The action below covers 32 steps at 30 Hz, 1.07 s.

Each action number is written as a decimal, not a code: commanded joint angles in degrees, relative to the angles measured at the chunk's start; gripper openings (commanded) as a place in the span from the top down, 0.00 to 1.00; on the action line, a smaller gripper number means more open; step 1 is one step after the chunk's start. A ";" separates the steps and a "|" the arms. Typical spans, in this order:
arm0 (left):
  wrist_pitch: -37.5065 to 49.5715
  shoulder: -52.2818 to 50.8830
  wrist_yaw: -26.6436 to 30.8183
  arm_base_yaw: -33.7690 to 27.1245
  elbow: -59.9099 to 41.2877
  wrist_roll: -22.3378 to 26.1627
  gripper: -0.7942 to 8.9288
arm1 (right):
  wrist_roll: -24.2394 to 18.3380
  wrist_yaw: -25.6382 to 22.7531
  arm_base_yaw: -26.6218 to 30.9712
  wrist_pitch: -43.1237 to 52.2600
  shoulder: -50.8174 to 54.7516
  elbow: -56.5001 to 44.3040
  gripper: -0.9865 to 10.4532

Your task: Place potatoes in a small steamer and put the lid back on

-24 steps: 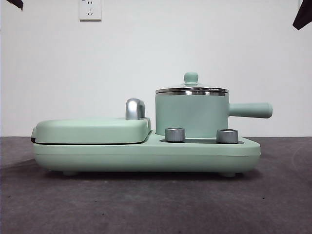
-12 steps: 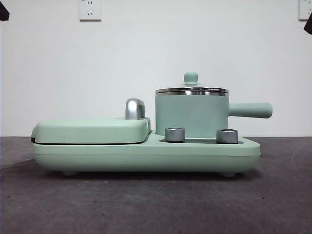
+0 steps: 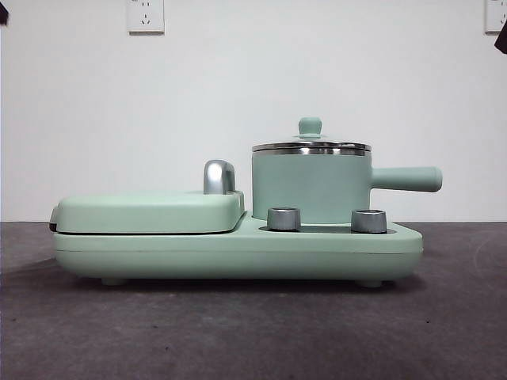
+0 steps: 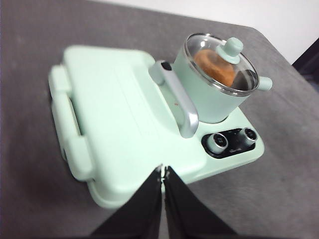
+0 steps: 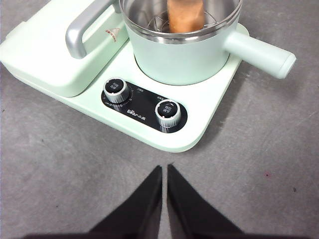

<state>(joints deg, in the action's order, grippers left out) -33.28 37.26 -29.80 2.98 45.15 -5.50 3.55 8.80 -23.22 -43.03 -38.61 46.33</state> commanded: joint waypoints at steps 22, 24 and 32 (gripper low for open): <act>22.60 -36.83 26.91 -2.97 -44.39 3.45 0.91 | 0.46 -0.04 -0.31 1.05 -0.20 0.26 0.90; 22.58 -36.98 26.86 -2.97 -44.35 3.45 0.91 | 0.46 -0.02 -0.31 1.01 -0.22 0.26 0.90; 22.56 -37.03 26.86 -2.97 -44.35 3.45 0.91 | 0.46 -0.02 -0.31 1.01 -0.20 0.26 0.90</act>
<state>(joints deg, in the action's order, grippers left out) -10.26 0.32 -2.92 0.12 1.85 -1.58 3.55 8.80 -23.22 -42.61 -38.61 46.33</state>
